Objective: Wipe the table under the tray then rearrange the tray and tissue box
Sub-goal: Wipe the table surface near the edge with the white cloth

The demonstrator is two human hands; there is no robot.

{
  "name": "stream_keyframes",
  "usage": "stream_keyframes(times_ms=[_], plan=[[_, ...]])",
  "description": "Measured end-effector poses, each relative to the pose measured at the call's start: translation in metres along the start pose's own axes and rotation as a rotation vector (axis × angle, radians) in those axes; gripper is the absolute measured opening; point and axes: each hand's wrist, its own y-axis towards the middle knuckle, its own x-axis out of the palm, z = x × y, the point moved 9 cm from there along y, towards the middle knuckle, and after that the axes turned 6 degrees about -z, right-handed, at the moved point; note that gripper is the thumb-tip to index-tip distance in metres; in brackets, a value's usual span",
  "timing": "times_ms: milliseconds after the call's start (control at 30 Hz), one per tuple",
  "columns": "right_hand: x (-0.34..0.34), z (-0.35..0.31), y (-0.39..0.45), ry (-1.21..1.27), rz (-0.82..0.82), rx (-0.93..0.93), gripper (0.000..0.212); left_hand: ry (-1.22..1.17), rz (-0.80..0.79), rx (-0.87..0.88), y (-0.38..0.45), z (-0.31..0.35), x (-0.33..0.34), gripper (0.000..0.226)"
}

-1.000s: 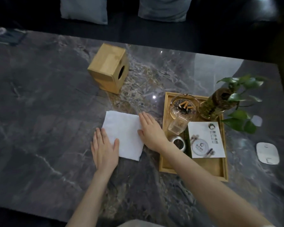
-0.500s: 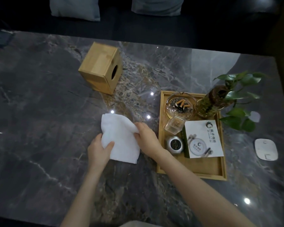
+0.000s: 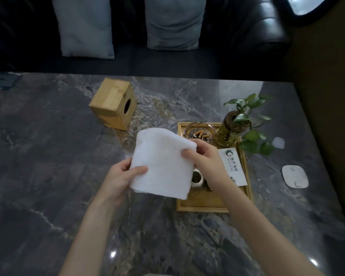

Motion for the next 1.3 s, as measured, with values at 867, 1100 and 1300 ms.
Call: stream_keyframes(times_ms=[867, 1100, 1300], plan=[[-0.216, 0.054, -0.136, 1.079, 0.278, -0.135, 0.056, -0.339, -0.669, -0.301, -0.006, -0.035, 0.363, 0.034], [-0.272, 0.087, -0.137, 0.996, 0.399, 0.221, 0.045, 0.390, -0.267, -0.054, 0.045, -0.080, 0.329, 0.029], [-0.325, 0.064, -0.115, 0.741, 0.440, 0.229, 0.039, 1.248, -0.156, 0.310, 0.063, -0.118, 0.337, 0.057]])
